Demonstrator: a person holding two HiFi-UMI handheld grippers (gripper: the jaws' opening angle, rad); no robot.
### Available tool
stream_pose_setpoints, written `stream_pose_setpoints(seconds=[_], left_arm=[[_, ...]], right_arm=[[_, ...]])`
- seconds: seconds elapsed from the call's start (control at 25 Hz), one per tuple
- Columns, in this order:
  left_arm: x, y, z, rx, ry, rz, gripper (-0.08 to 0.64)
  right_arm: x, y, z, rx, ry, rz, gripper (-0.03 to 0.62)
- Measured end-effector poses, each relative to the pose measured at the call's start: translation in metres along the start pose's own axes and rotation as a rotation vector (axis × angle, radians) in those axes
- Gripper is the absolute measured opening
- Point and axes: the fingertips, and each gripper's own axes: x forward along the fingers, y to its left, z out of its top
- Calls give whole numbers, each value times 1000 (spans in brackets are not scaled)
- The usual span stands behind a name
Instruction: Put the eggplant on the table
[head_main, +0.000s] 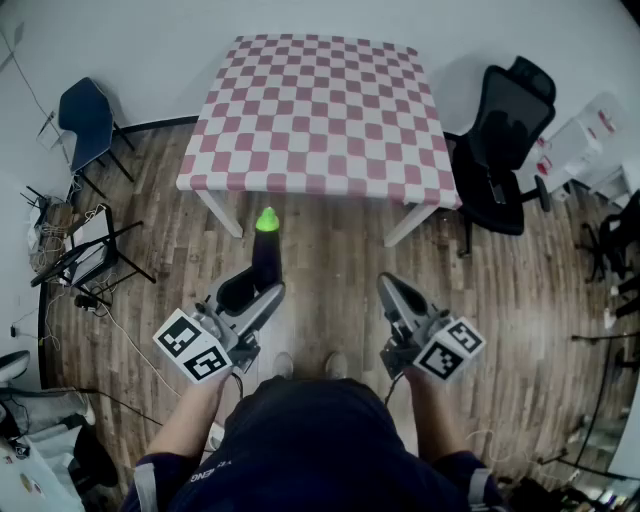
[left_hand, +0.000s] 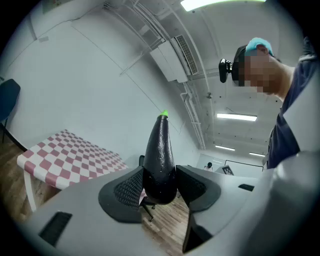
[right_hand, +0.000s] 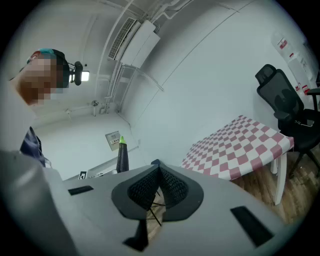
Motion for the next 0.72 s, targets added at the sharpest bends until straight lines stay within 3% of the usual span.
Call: stream_pose_setpoints(seconds=[0.72], left_arm=[[22, -4, -5, 5, 5, 22, 225]], right_arm=[[-3, -13, 10, 6, 7, 50, 17]])
